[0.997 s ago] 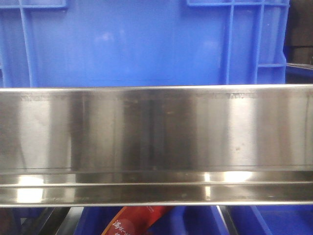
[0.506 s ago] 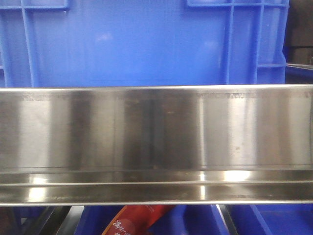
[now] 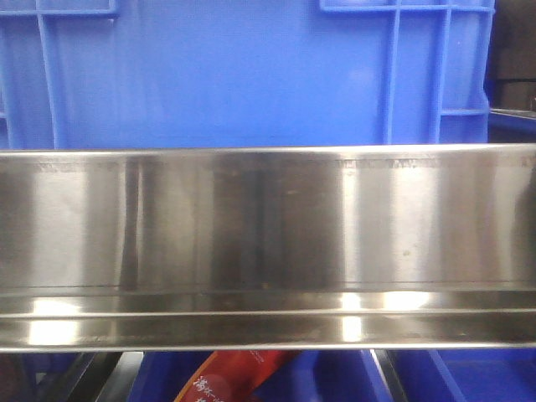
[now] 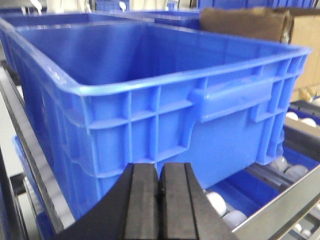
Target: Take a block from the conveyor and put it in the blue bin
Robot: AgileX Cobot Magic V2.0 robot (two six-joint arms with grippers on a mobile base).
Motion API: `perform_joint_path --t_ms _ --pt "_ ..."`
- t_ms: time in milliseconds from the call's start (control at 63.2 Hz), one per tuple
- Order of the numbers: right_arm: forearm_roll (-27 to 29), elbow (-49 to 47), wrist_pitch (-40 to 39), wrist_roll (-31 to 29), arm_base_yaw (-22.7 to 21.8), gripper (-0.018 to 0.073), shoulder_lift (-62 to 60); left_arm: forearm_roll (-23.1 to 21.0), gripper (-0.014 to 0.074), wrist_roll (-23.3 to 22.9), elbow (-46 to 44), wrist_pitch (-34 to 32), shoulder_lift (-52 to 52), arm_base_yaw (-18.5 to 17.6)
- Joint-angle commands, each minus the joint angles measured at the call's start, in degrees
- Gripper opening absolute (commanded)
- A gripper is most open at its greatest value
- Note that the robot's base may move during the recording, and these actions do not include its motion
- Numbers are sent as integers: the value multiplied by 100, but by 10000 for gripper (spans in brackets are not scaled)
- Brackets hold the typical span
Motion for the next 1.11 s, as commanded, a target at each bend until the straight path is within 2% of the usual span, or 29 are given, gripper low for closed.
perform_joint_path --t_ms 0,664,743,886,1028,1091 --pt "-7 13 -168 -20 0 -162 -180 -18 -111 -16 11 -115 -64 -8" --pt "-7 218 -332 -20 -26 -162 -273 -18 -111 -16 11 -115 -64 -8" --pt "-80 528 -635 -20 -235 -162 -412 -18 -111 -16 11 -115 -64 -8" --pt "-91 1360 -1149 4 -972 -162 -812 -18 -111 -16 11 -115 -64 -8" --pt "-91 2094 -1164 614 -1826 -162 -1242 -18 -111 -16 11 -115 -64 -8" --pt "-91 2346 -1191 651 -2088 -162 -1445 -18 -111 -16 11 -115 -64 -8"
